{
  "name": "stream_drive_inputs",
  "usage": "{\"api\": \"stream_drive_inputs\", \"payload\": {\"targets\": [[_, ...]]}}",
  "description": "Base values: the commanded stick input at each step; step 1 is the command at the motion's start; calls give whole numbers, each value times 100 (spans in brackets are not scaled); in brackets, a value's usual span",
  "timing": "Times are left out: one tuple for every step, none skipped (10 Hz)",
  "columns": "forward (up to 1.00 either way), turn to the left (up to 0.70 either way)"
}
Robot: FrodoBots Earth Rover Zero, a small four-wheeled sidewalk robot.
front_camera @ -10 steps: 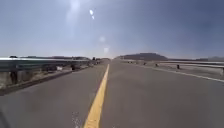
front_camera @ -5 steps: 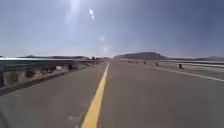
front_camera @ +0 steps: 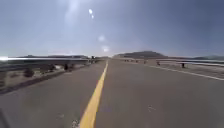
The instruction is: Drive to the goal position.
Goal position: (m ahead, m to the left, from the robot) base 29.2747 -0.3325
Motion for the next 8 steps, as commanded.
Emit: {"api": "stream_drive_inputs", "payload": {"targets": [[85,0],[85,0],[85,0],[85,0],[85,0],[85,0],[85,0],[85,0]]}}
